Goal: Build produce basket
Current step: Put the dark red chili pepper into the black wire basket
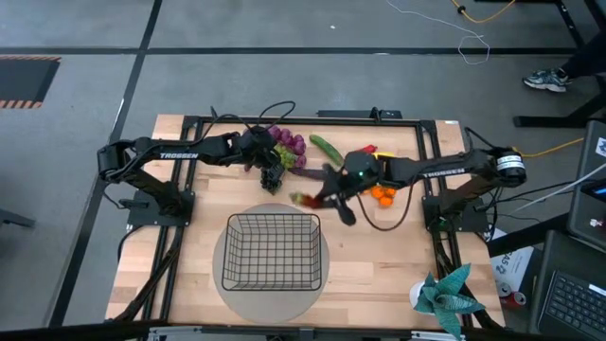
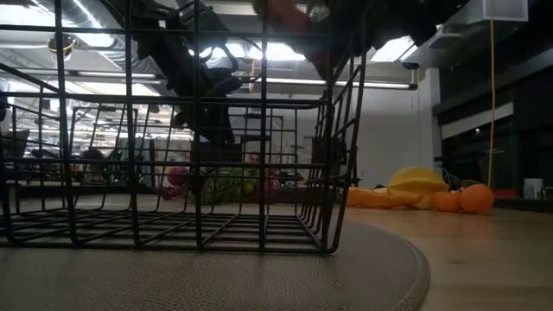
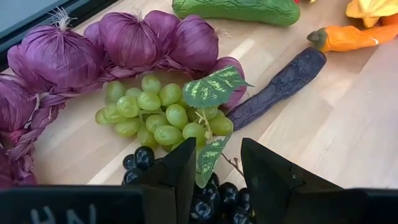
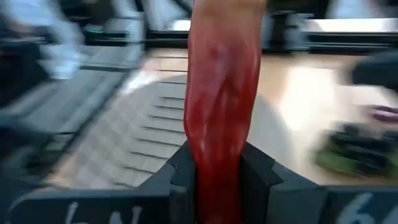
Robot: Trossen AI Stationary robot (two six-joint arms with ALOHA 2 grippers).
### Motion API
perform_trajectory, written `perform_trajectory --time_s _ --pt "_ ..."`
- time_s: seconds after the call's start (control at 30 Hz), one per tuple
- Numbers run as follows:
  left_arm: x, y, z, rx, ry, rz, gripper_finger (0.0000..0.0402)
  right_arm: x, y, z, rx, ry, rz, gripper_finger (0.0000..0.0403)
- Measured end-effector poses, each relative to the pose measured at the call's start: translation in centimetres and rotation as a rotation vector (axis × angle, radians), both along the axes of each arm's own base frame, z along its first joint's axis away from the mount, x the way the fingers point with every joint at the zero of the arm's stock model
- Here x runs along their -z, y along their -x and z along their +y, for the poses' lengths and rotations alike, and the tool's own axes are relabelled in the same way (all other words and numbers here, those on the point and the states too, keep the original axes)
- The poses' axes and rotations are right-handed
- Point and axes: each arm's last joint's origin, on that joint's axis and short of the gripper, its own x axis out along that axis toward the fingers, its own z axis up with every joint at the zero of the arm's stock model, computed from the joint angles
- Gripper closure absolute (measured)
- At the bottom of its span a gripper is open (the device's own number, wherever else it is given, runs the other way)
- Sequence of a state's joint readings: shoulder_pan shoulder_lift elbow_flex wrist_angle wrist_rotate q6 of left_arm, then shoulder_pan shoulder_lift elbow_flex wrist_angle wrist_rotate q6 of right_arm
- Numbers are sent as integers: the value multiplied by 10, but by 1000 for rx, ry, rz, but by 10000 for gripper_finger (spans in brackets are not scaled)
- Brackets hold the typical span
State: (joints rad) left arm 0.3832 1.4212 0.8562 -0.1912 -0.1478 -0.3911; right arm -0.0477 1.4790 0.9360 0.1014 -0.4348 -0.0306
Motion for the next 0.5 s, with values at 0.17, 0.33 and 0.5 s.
perform_trajectory --time_s 0.17,0.33,0.5 --pt "0 0 0 5 -1 5 280 10 -7 24 -27 25 4 328" --pt "1 0 -1 31 -8 22 280 15 -15 38 -24 43 -42 328" --pt "1 0 -2 36 -8 21 280 15 -20 45 22 -6 -65 328"
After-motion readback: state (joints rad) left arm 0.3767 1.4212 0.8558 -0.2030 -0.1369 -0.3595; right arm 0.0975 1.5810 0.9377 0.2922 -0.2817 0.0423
